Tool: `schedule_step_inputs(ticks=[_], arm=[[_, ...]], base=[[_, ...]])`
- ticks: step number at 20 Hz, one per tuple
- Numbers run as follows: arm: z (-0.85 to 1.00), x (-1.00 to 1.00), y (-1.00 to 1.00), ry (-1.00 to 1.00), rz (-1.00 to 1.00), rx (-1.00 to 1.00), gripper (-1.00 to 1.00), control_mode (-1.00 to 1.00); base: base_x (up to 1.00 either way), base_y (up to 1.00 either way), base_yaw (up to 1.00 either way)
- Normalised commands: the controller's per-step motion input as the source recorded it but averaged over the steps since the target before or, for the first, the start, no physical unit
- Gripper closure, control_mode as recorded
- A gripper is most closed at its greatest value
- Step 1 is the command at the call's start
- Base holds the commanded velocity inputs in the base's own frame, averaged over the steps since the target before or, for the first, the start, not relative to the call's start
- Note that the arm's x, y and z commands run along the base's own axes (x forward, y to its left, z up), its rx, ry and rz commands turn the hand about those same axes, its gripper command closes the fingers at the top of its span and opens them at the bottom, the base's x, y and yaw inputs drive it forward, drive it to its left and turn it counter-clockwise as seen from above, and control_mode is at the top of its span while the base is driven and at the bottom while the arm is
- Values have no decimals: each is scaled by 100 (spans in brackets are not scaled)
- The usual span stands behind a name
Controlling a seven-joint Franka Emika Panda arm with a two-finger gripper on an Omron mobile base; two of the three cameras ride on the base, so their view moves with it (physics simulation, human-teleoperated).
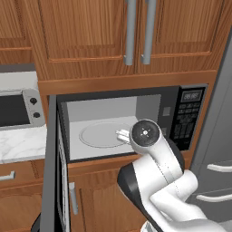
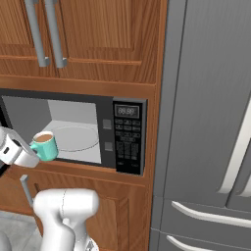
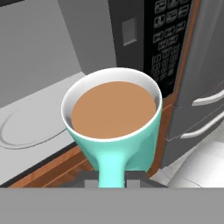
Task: Pick the cup of tea, navigate to the dining table, and place it on the saucer.
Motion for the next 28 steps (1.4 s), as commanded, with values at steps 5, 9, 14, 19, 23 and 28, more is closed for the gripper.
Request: schedule_step_inputs(ticks=[5,9,14,19,23,28], arm=[[1,-11,0,0,0,0,100,-100],[0,0,0,0,0,0,100,-100],[0,0,-2,0,0,0,100,-100],[0,0,0,0,0,0,100,100],[0,0,0,0,0,0,100,100],[0,0,0,0,0,0,100,100]], base=[[0,0,0],[0,0,0],[0,0,0],[-15,-46,7],[-31,-60,15],[-47,-49,22]])
